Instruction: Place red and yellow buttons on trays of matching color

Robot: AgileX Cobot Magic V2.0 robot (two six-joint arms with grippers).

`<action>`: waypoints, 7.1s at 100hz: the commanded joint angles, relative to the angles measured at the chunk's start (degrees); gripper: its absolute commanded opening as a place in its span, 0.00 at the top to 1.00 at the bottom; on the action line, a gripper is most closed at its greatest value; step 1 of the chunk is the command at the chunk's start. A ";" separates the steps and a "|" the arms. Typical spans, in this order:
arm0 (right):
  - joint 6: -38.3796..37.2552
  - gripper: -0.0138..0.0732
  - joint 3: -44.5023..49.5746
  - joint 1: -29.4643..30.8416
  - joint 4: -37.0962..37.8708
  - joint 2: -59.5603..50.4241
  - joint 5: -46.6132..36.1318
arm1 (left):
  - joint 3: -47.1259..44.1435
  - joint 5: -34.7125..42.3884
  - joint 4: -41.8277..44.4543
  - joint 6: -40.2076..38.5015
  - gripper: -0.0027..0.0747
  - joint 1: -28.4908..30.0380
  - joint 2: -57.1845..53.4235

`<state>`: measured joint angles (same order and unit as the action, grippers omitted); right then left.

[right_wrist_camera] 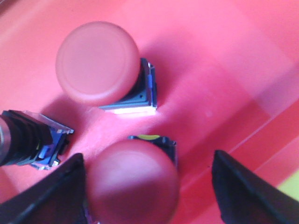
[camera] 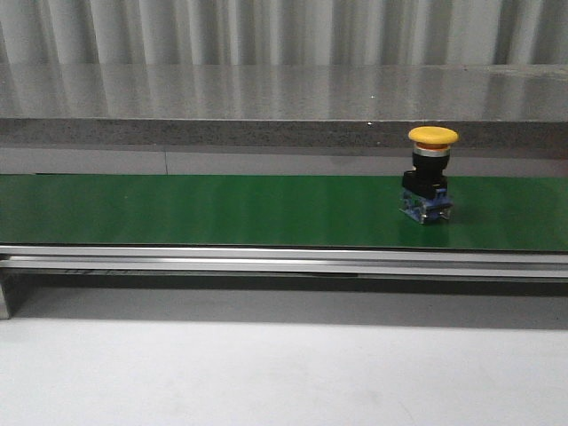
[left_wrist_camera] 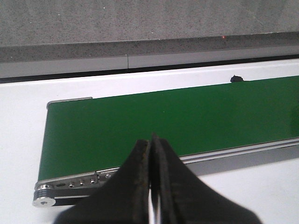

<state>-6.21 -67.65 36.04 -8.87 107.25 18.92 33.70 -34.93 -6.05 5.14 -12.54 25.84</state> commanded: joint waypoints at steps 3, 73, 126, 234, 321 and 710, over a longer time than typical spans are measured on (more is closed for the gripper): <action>0.13 0.16 -1.33 0.40 -0.34 -4.62 -2.48 | 1.50 4.37 -0.48 -0.09 0.99 -0.57 0.21; 1.92 0.16 11.83 0.16 -0.28 -37.93 7.83 | 1.50 4.37 -0.48 -0.09 0.99 -0.57 0.21; 8.45 0.16 11.77 -17.33 -0.28 -49.58 27.54 | 1.50 4.37 -0.48 -0.09 0.99 -0.57 0.21; 18.18 0.37 -3.84 -26.69 0.80 -17.56 34.15 | 1.50 4.37 -0.48 -0.09 0.99 -0.57 0.21; -7.05 0.77 -0.81 -13.64 14.19 -34.29 31.86 | 1.50 4.37 -0.48 -0.09 0.99 -0.57 0.21; 2.95 0.92 20.95 -35.16 10.57 -66.69 6.40 | 1.50 4.79 -0.48 -0.09 0.99 -0.57 0.21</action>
<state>-3.94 -48.41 1.02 1.71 43.84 33.96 33.70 -34.41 -6.05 5.14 -12.54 25.84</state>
